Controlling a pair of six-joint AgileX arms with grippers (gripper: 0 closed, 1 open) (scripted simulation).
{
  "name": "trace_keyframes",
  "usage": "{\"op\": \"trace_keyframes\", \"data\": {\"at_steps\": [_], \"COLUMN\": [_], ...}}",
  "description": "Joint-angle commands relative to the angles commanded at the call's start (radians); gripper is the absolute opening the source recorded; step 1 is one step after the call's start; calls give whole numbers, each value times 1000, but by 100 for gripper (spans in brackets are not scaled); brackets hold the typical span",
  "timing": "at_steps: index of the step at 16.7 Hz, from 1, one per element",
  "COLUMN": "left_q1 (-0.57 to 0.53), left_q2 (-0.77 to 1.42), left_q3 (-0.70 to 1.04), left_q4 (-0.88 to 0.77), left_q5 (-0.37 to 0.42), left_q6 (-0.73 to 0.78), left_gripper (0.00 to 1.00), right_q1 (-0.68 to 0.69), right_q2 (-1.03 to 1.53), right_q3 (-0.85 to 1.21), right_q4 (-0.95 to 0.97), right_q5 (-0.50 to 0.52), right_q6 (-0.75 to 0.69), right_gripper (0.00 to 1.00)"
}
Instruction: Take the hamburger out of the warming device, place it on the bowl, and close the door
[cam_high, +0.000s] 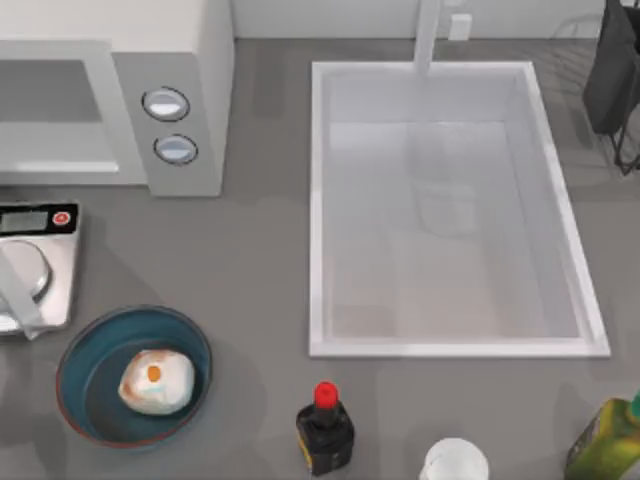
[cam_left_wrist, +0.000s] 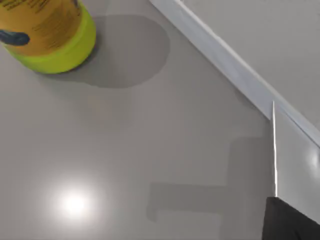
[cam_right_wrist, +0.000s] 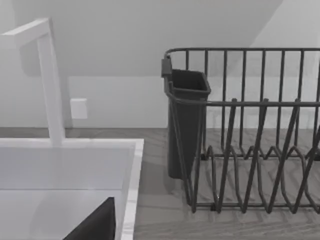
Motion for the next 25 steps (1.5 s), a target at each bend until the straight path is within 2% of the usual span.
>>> {"op": "trace_keyframes", "data": {"at_steps": [7,12,13,15,22,25], "left_q1": [-71,-79,-70,-73,-113,-125], "left_q2": [317,342,328,345,643,707], "left_q3": [165,180,126,142,437,502], "left_q4": [149,164,153,153,152,152], "left_q5": [-47,-52,-17,-19,-44,-51], "left_q6": [-45,-50,-47,-49,-75,-84], "left_gripper": [0,0,0,0,0,0], "right_q1": [0,0,0,0,0,0], "right_q2": [0,0,0,0,0,0], "right_q3": [0,0,0,0,0,0], "right_q4": [0,0,0,0,0,0], "right_q5": [0,0,0,0,0,0], "right_q6": [0,0,0,0,0,0], "right_gripper": [100,100,100,100,100,100]}}
